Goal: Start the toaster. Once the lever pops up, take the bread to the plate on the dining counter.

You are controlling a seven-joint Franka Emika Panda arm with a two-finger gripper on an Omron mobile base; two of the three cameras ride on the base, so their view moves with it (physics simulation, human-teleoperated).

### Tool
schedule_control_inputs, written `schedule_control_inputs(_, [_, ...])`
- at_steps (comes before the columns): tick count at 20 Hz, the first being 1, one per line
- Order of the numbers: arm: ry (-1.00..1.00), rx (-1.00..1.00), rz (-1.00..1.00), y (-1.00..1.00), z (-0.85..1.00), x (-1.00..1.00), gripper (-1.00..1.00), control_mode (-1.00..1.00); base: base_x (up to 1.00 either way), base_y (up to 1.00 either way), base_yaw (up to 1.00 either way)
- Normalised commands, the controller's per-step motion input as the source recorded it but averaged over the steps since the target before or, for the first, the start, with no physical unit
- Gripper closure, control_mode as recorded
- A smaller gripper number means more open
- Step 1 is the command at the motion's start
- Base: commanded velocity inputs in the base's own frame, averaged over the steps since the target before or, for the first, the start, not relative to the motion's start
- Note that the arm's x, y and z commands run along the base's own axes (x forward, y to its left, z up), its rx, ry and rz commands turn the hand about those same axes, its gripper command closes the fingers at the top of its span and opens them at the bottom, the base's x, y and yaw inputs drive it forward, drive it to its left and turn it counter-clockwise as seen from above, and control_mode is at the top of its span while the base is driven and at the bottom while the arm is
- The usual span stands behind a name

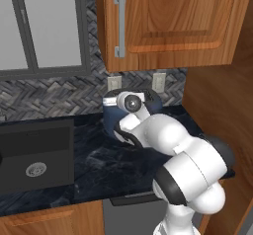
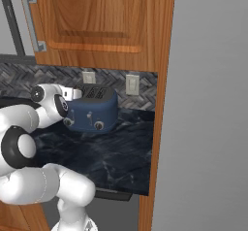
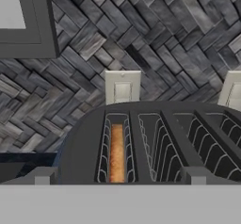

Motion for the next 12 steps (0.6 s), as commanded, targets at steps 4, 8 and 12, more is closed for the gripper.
schedule_control_inputs(4, [0.02,0.00,0.00,0.00,-0.04,0.03,-1.00,-1.00,0.00,0.00,0.00])
schedule_control_inputs(8, [0.03,0.00,0.00,0.00,0.00,0.05,-1.00,-1.00,0.00,0.00,0.00])
schedule_control_inputs(12, [0.02,0.00,0.00,0.00,0.00,0.06,-1.00,-1.00,0.00,0.00,0.00])
